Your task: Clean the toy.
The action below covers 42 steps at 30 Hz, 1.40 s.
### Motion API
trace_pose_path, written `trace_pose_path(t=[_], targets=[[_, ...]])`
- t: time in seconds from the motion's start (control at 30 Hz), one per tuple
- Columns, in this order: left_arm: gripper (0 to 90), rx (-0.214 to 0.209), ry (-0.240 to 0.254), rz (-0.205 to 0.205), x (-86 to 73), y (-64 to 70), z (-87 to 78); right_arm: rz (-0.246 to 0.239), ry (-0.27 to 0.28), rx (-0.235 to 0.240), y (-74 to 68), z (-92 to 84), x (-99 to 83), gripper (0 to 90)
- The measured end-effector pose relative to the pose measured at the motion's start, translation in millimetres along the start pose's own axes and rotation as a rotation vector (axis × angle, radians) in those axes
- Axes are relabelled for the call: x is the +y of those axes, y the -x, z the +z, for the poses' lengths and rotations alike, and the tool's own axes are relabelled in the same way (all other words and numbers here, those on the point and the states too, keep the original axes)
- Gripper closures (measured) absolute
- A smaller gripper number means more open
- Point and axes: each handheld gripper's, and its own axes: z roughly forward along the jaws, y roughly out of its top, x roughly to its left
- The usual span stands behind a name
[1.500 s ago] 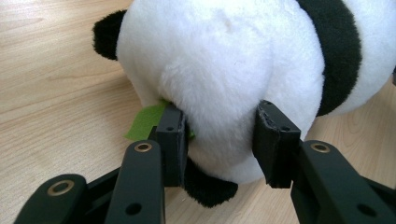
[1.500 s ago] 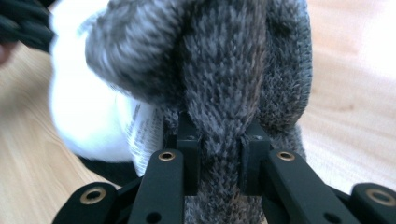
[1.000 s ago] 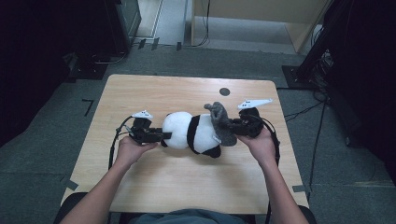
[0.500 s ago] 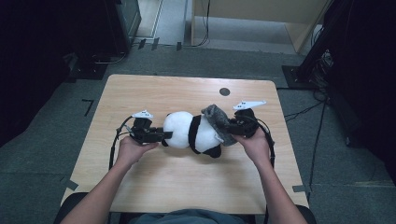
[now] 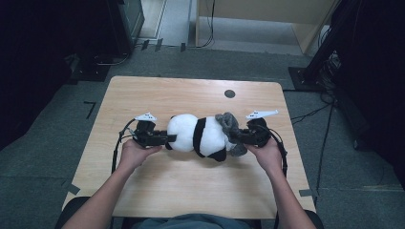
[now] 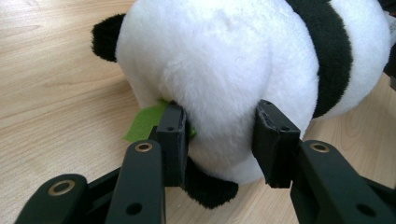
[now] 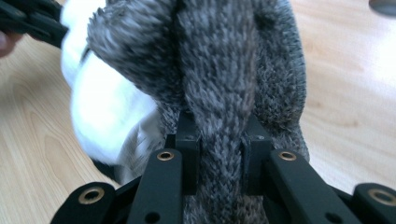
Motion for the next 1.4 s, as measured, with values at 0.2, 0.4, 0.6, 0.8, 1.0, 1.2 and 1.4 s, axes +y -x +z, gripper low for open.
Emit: trace_pose_path(t=[0.2, 0.4, 0.6, 0.8, 1.0, 1.2, 1.4], targets=[[59.3, -0.001, 0.001, -0.004, 0.1, -0.1, 0.1, -0.008, -0.011, -0.011, 3.2, 4.5, -5.4, 74.7], [59.3, -0.001, 0.001, -0.006, 0.2, -0.2, 0.1, -0.01, -0.073, -0.04, 7.6, 12.1, -10.2, 74.9], [59.4, 0.0, -0.008, -0.01, -0.3, -1.2, -0.2, 0.032, -0.059, -0.042, 13.4, 7.9, -9.2, 74.8], [59.4, 0.006, -0.006, -0.006, -1.1, -0.6, 0.2, 0.014, 0.021, -0.034, 2.1, -11.6, 8.2, 75.2], [59.6, 0.012, -0.012, -0.003, -1.5, -0.6, 0.8, -0.066, 0.048, 0.005, -26.6, -17.2, 26.6, 75.1], [59.8, 0.013, -0.015, -0.008, -1.6, -1.0, 0.7, -0.13, 0.01, 0.027, -47.6, -11.4, 43.4, 75.1], [60.2, 0.012, -0.023, -0.007, -0.9, -1.1, 0.1, -0.185, -0.012, 0.054, -64.4, -4.7, 56.3, 75.0]])
